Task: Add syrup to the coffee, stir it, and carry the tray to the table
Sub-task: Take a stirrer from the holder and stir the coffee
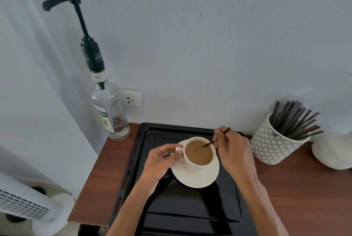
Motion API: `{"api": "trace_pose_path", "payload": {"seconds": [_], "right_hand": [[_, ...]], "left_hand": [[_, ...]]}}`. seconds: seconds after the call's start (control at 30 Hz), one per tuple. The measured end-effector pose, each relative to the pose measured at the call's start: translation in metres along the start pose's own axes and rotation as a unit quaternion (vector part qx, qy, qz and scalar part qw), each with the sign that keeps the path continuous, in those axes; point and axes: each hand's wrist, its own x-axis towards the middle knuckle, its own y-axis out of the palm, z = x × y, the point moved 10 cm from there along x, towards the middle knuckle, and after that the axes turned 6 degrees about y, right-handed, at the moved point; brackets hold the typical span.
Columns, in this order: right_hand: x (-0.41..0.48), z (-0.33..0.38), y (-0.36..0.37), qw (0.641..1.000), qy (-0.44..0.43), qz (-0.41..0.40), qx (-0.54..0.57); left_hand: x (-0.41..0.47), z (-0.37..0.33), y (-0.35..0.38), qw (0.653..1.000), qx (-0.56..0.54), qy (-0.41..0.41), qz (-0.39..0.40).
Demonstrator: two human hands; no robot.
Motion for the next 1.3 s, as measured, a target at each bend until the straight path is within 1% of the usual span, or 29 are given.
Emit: {"api": "trace_pose_path", "payload": {"seconds": [0.07, 0.17, 0.23, 0.33, 0.43, 0.5, 0.6, 0.63, 0.73, 0.87, 0.93, 1.0, 1.03, 1.1, 1.23, 1.3], "right_hand": [[0.0, -0.009, -0.01, 1.0, 0.008, -0.004, -0.017], [-0.008, -0.014, 0.001, 0.996, 0.038, 0.071, 0.031], [-0.011, -0.009, 0.013, 0.994, 0.036, 0.091, 0.055], [-0.006, -0.001, 0.013, 0.998, 0.01, 0.046, 0.03], [-0.002, -0.005, 0.001, 1.0, 0.008, 0.013, -0.018], [-0.005, -0.011, -0.002, 0.999, 0.015, 0.026, -0.015], [-0.015, -0.007, 0.009, 0.996, 0.024, 0.077, 0.034], [-0.015, -0.003, 0.013, 0.996, 0.019, 0.078, 0.04], [-0.008, 0.006, 0.014, 0.999, 0.002, 0.045, 0.016], [-0.003, 0.0, -0.007, 0.999, -0.004, 0.0, -0.035], [-0.008, -0.004, -0.008, 0.999, 0.008, 0.024, -0.022], [-0.013, -0.003, 0.005, 0.997, 0.021, 0.074, 0.028], [-0.015, 0.0, 0.011, 0.995, 0.021, 0.086, 0.048], [-0.011, 0.006, 0.015, 0.996, 0.007, 0.07, 0.046], [-0.004, 0.0, -0.009, 1.0, 0.002, 0.003, -0.024], [-0.007, -0.009, -0.015, 1.0, 0.014, 0.012, -0.02]], "left_hand": [[0.0, 0.0, 0.0, 1.0, 0.001, 0.002, 0.0], [-0.001, 0.001, 0.0, 1.0, 0.002, 0.003, 0.001], [-0.001, 0.001, 0.001, 1.0, 0.0, 0.006, 0.003], [0.0, -0.001, 0.001, 1.0, 0.0, 0.009, 0.004], [0.0, 0.0, 0.0, 1.0, 0.002, 0.004, 0.002], [0.0, 0.002, 0.0, 1.0, 0.003, -0.001, 0.0], [-0.001, 0.004, 0.0, 1.0, -0.001, -0.003, -0.004], [-0.001, 0.003, 0.001, 1.0, -0.001, -0.003, -0.004], [0.0, 0.002, 0.0, 1.0, 0.004, -0.003, -0.006], [0.0, 0.003, -0.001, 1.0, 0.011, -0.003, -0.008], [-0.001, 0.003, 0.0, 1.0, 0.011, -0.003, -0.007], [-0.001, 0.002, 0.0, 1.0, 0.01, 0.0, -0.007], [-0.001, 0.002, 0.001, 1.0, 0.012, 0.002, -0.006], [-0.001, 0.001, 0.001, 1.0, 0.017, 0.006, -0.004], [0.0, 0.001, 0.0, 1.0, 0.03, 0.005, -0.007], [0.0, 0.001, 0.0, 0.999, 0.033, 0.005, -0.011]]}}
